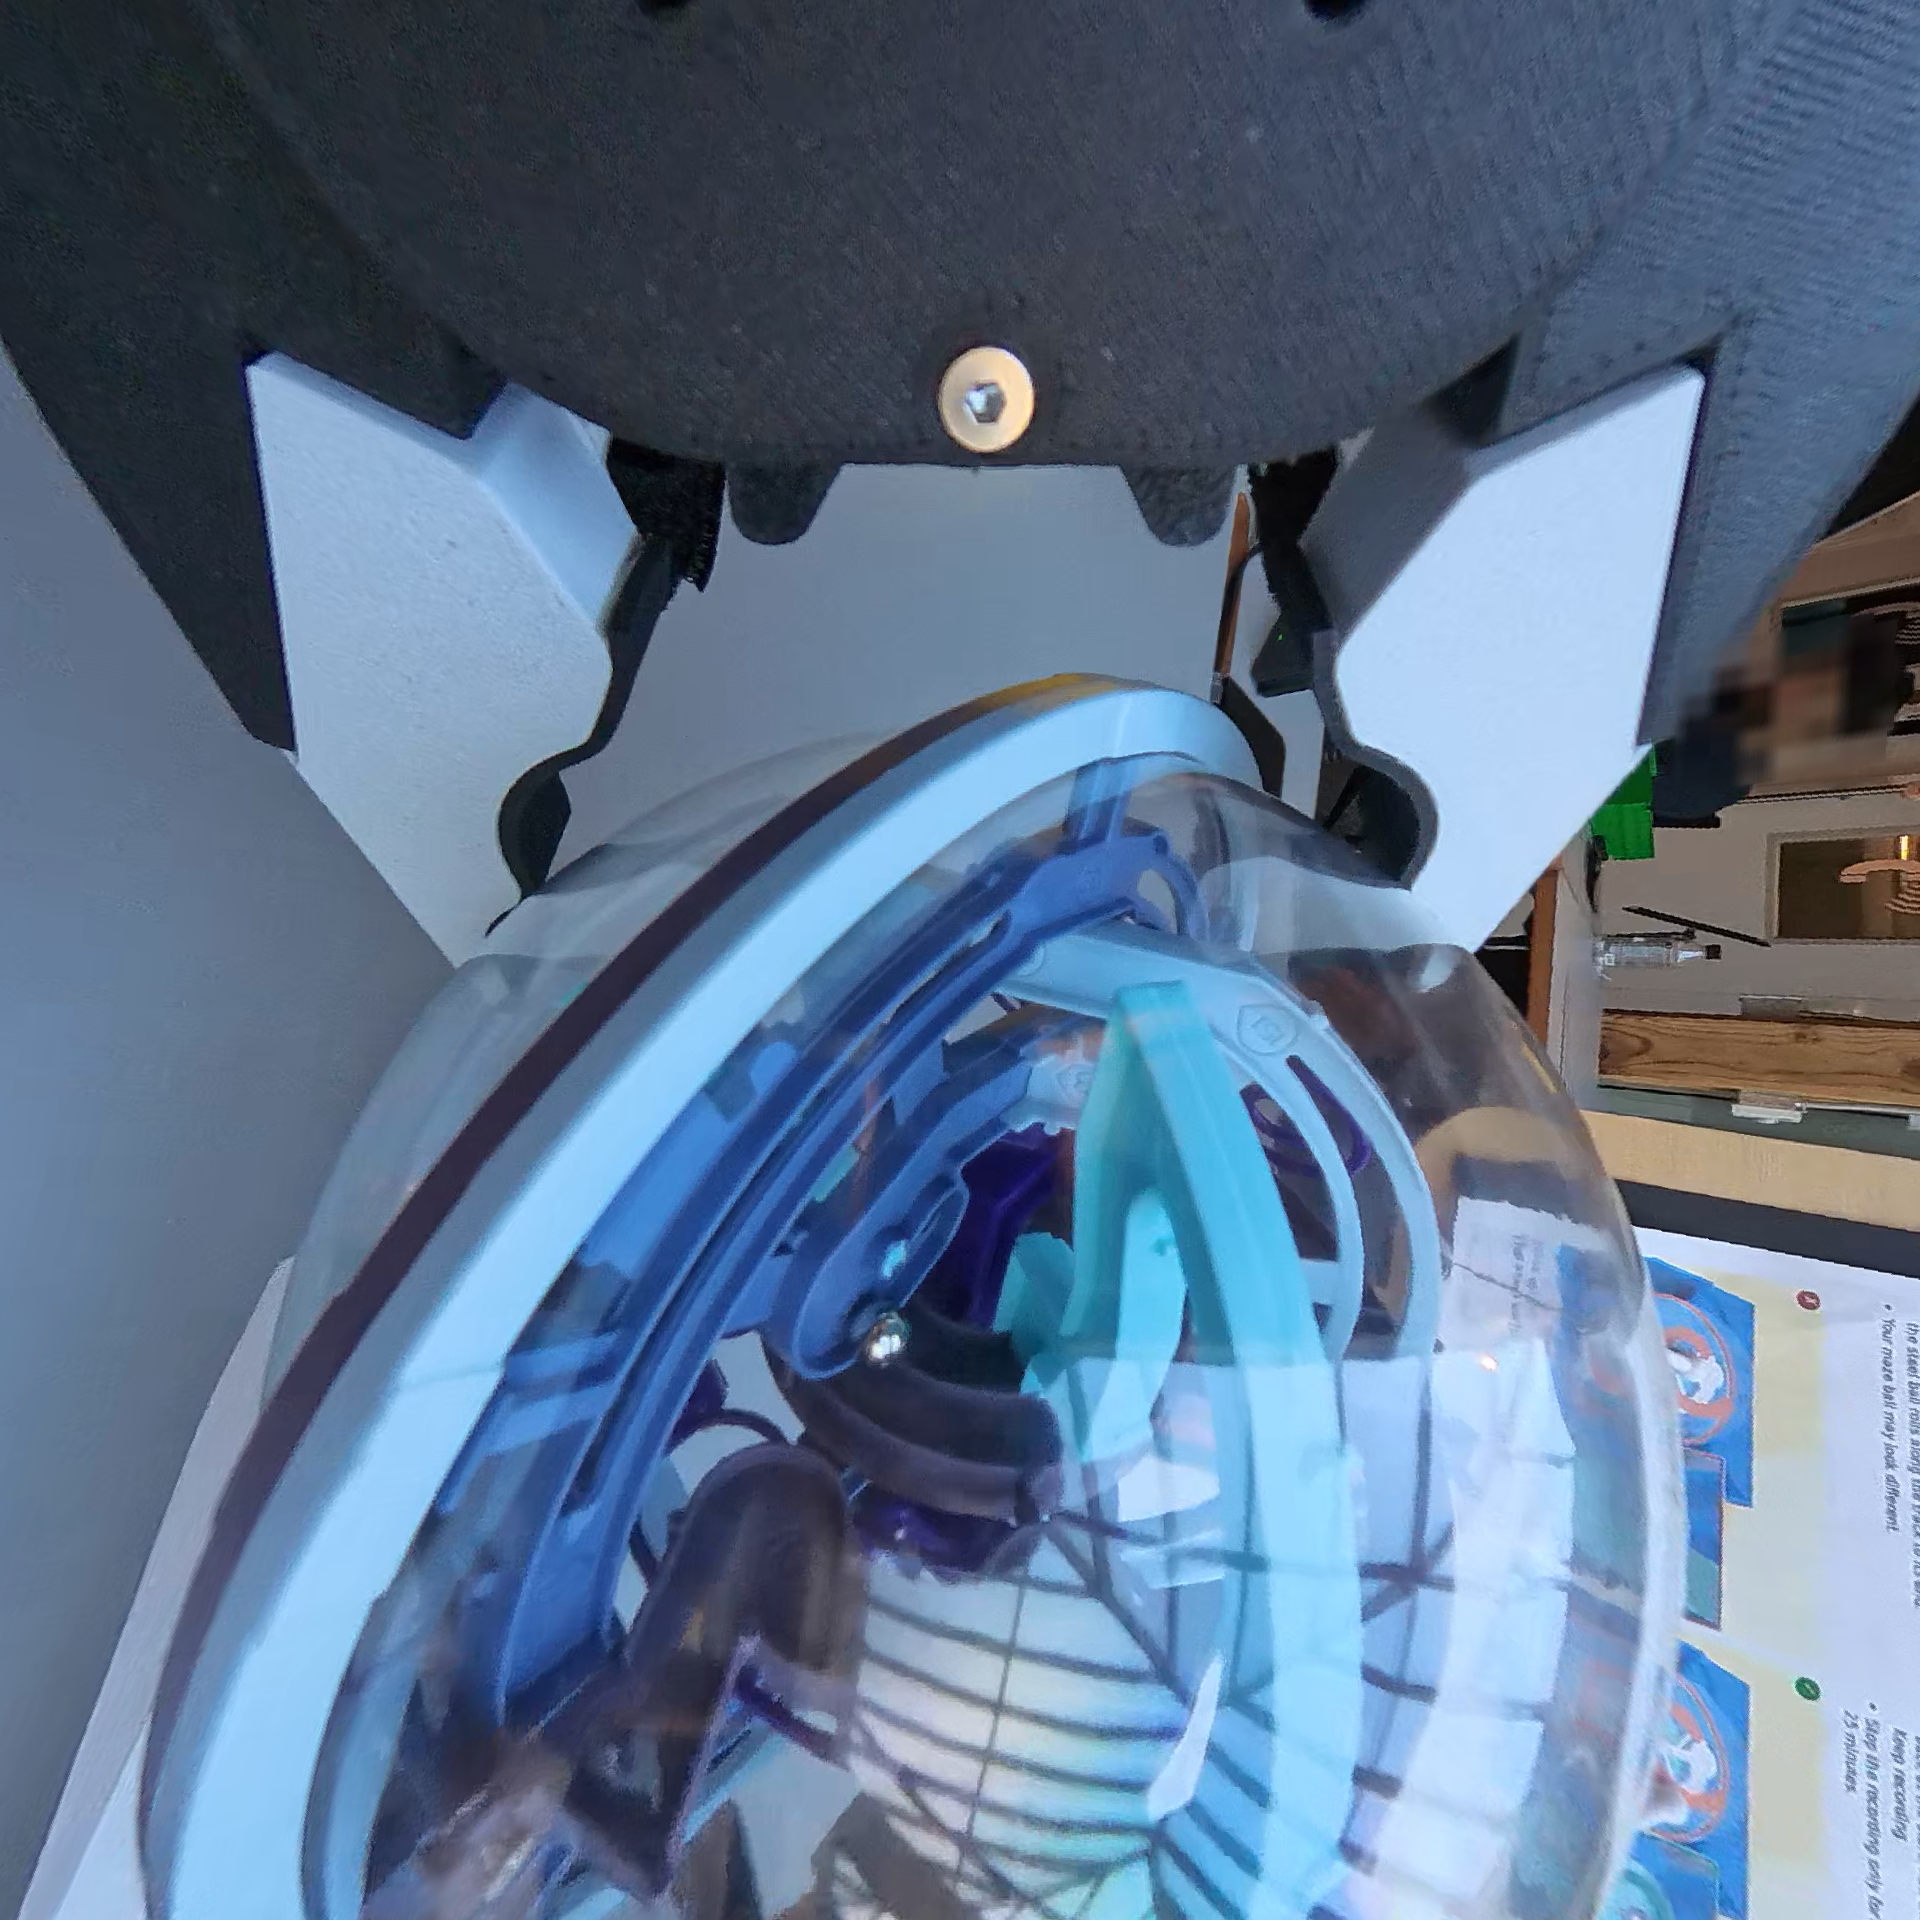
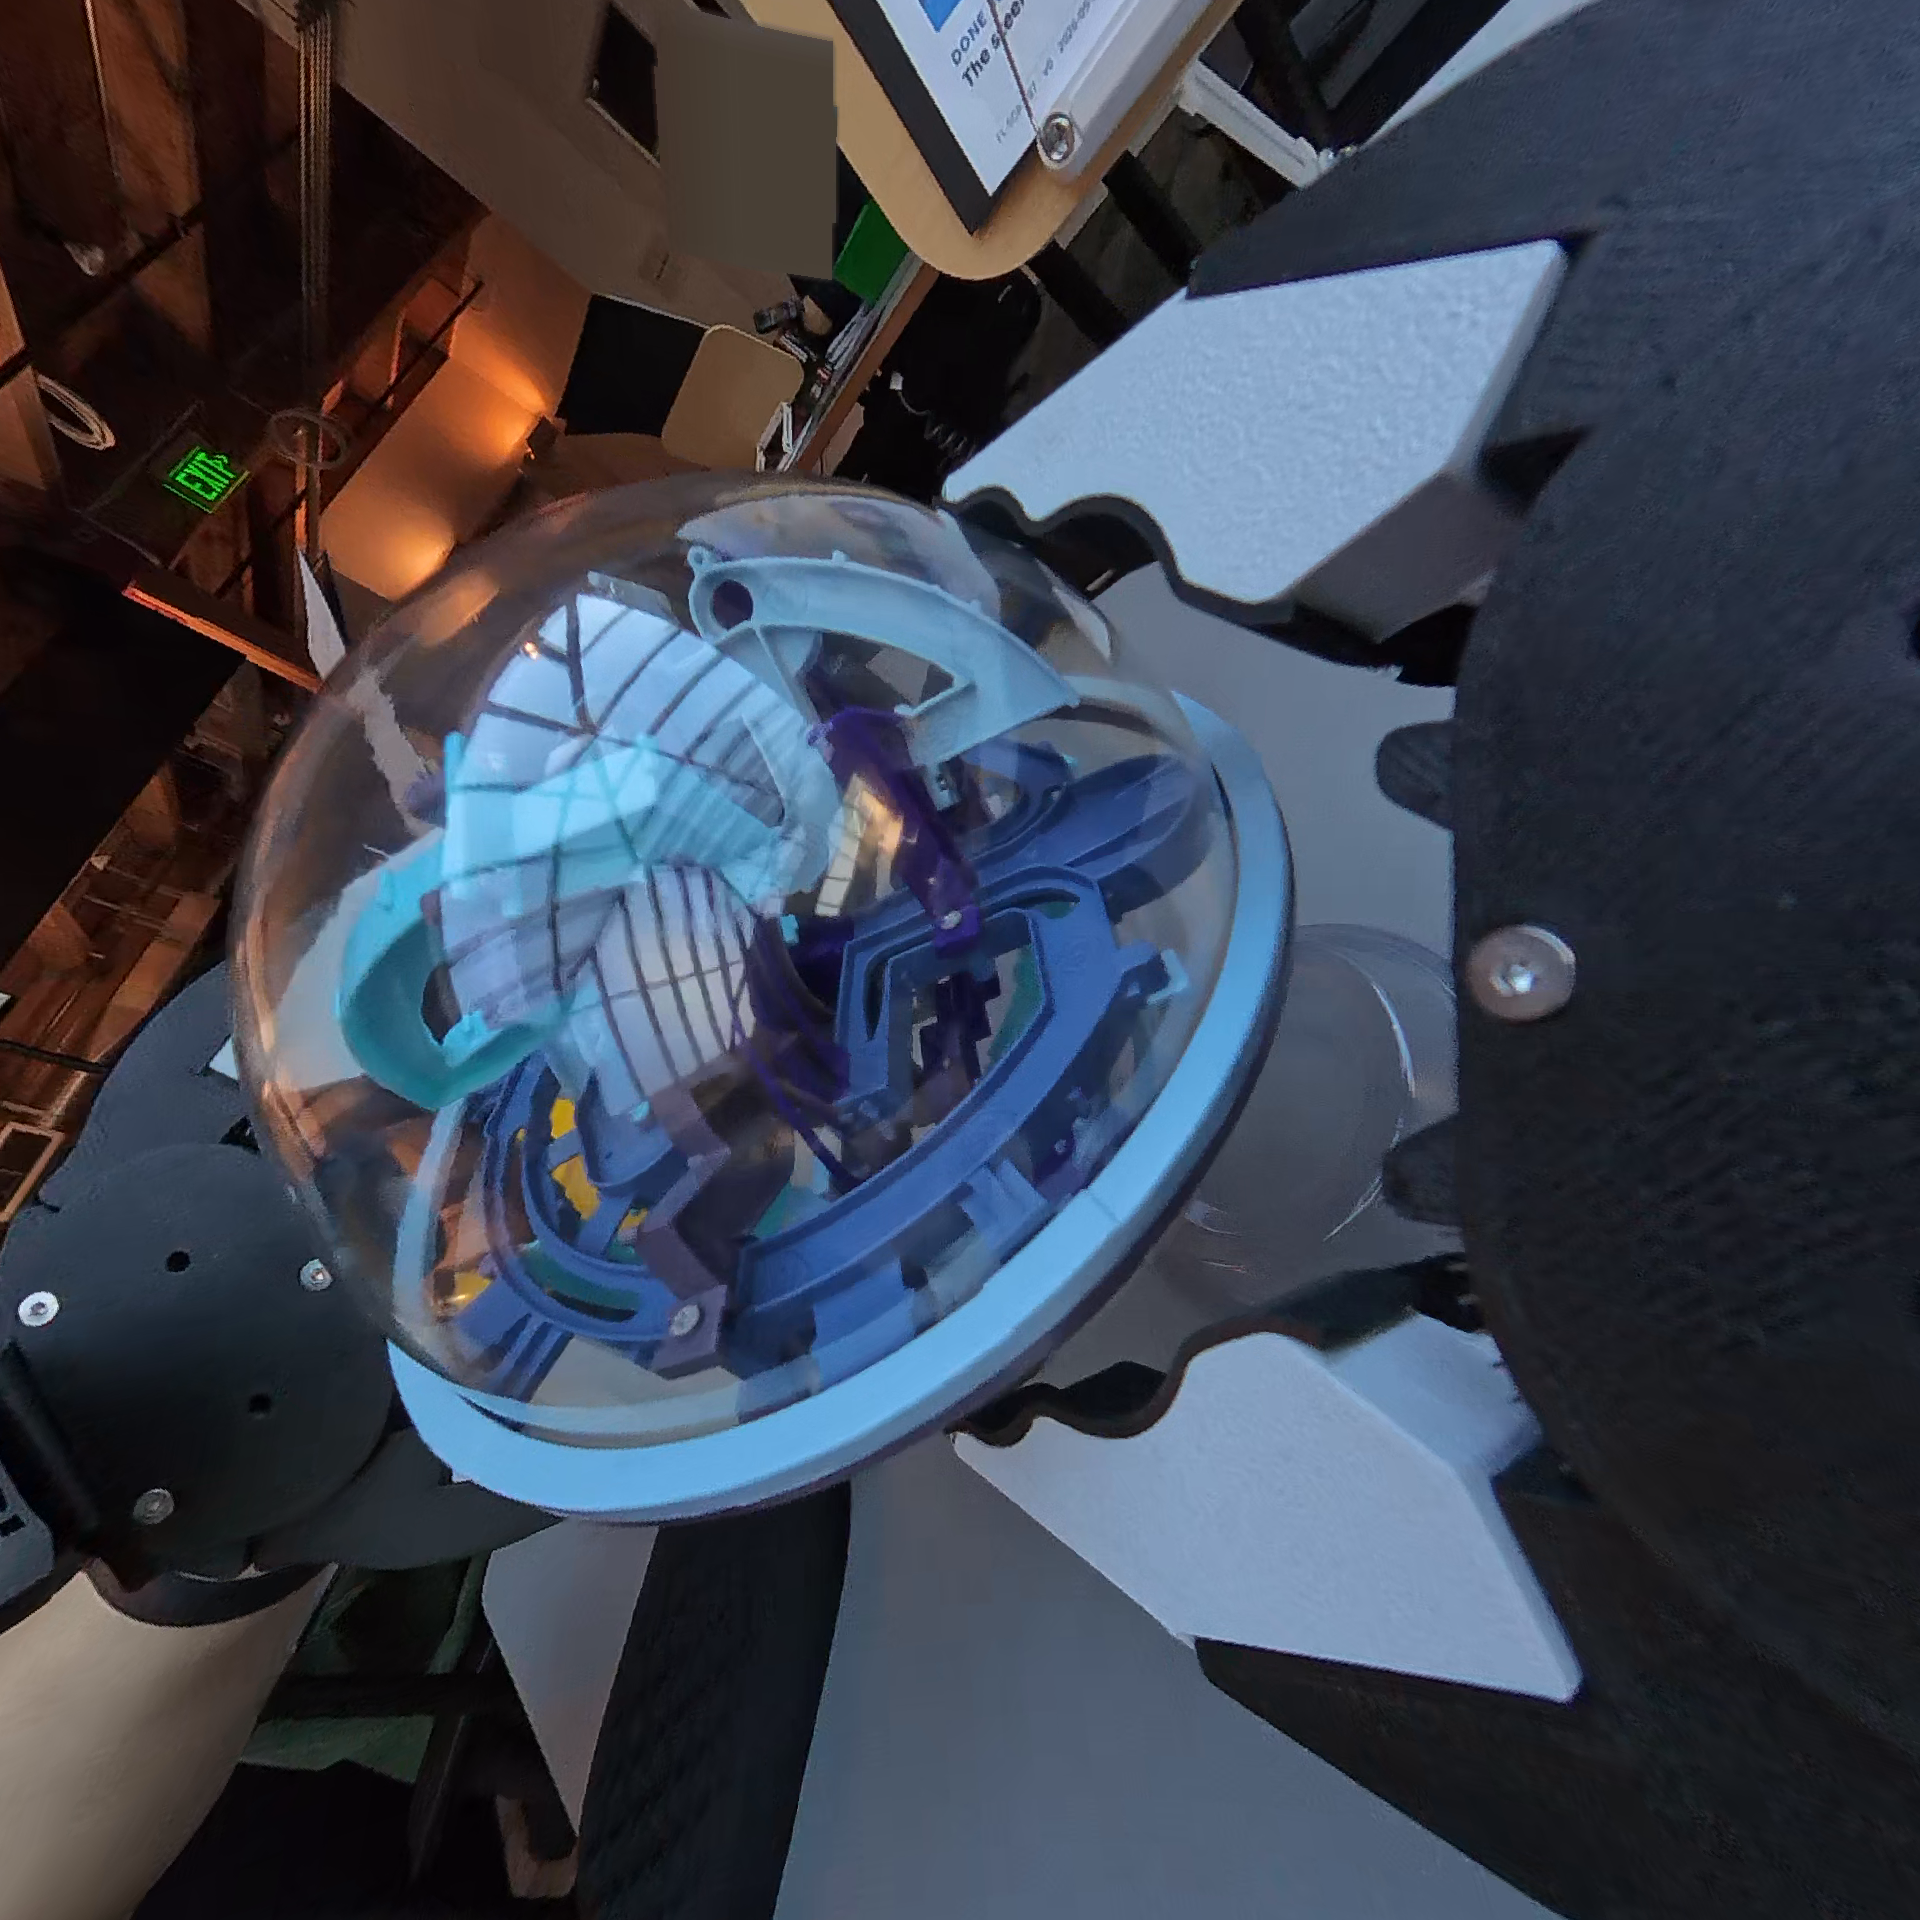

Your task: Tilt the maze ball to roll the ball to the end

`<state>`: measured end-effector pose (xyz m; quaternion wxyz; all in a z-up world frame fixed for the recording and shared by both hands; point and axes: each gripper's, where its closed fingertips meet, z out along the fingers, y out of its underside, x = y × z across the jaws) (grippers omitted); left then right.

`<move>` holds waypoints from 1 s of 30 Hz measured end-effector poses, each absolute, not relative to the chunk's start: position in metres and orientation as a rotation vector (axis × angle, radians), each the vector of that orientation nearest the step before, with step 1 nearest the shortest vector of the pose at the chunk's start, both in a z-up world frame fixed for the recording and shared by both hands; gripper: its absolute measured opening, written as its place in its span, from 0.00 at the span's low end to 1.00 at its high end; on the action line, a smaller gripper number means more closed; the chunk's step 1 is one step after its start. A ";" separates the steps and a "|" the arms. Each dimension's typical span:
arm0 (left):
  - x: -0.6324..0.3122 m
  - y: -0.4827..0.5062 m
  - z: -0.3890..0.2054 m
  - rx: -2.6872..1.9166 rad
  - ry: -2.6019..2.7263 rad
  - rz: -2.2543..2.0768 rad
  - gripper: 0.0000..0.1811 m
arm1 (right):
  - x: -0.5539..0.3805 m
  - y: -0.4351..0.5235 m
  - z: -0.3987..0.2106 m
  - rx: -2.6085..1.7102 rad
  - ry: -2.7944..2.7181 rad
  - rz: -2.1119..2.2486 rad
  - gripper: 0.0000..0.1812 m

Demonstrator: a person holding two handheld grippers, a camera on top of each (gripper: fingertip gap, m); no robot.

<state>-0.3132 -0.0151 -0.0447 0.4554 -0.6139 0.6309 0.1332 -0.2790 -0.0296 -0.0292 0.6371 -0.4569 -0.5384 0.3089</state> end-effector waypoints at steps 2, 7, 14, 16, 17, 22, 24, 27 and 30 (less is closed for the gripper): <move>-0.313 -0.013 -0.049 -1.516 1.557 0.334 0.86 | -0.279 -0.027 -0.034 -1.061 -1.237 0.699 0.86; -0.314 -0.009 -0.059 -1.516 1.562 0.368 0.86 | -0.278 -0.022 -0.048 -1.101 -1.266 0.682 0.86; -0.316 -0.005 -0.069 -1.522 1.575 0.399 0.86 | -0.278 -0.018 -0.061 -1.154 -1.289 0.667 0.86; -0.315 -0.004 -0.072 -1.522 1.581 0.413 0.87 | -0.277 -0.016 -0.066 -1.172 -1.301 0.655 0.86; -0.315 -0.004 -0.073 -1.521 1.584 0.422 0.87 | -0.276 -0.015 -0.069 -1.182 -1.307 0.648 0.86; -0.314 -0.001 -0.079 -1.545 1.597 0.433 0.87 | -0.275 -0.011 -0.078 -1.224 -1.324 0.639 0.86; -0.314 -0.001 -0.081 -1.550 1.595 0.424 0.87 | -0.274 -0.011 -0.078 -1.227 -1.327 0.642 0.86; -0.313 0.000 -0.082 -1.550 1.589 0.418 0.86 | -0.274 -0.011 -0.079 -1.230 -1.330 0.637 0.86; -0.313 0.000 -0.084 -1.554 1.594 0.421 0.86 | -0.273 -0.010 -0.083 -1.246 -1.338 0.632 0.86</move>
